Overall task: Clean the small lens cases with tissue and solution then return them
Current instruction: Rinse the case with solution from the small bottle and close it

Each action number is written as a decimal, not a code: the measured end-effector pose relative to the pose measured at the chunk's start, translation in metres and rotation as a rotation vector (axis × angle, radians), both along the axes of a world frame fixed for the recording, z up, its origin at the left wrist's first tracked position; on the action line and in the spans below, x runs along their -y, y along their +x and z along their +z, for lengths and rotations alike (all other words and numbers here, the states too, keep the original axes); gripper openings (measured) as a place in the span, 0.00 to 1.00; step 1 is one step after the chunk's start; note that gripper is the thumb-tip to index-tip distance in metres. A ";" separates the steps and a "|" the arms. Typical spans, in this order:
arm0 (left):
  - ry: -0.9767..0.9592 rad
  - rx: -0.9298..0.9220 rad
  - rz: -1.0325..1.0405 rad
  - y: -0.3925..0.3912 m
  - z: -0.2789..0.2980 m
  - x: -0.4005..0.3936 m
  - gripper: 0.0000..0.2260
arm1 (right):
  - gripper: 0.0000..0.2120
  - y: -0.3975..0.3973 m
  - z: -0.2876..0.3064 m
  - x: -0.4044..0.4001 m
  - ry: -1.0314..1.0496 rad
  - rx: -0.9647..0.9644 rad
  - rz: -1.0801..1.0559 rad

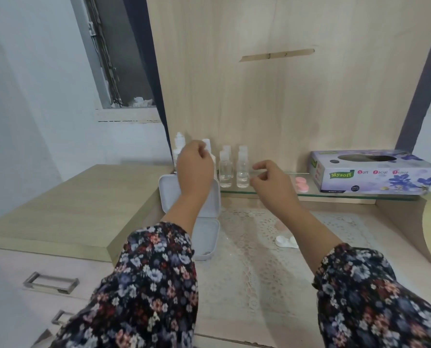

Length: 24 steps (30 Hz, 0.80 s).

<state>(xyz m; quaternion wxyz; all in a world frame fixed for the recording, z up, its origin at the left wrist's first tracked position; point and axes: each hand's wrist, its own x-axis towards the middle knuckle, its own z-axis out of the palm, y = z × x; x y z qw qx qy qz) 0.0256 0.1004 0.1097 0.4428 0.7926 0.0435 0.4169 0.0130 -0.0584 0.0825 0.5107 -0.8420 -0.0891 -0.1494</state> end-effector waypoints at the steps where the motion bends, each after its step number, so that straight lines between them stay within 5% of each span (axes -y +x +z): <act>1: 0.037 -0.040 0.034 0.007 0.003 -0.008 0.11 | 0.12 0.002 0.003 -0.001 0.001 0.010 0.001; 7: 0.321 -0.452 0.017 0.044 0.012 -0.031 0.08 | 0.14 0.010 0.010 -0.001 0.024 0.049 -0.012; 11: 0.425 -0.613 -0.027 0.055 0.016 -0.028 0.16 | 0.14 0.012 0.009 0.002 0.030 0.047 -0.016; 15: 0.433 -0.657 -0.049 0.064 0.014 -0.029 0.22 | 0.12 0.014 0.004 0.006 0.043 0.032 -0.019; 24: 0.375 -0.506 -0.052 0.065 0.005 -0.033 0.17 | 0.13 0.012 -0.004 0.020 0.018 0.025 -0.054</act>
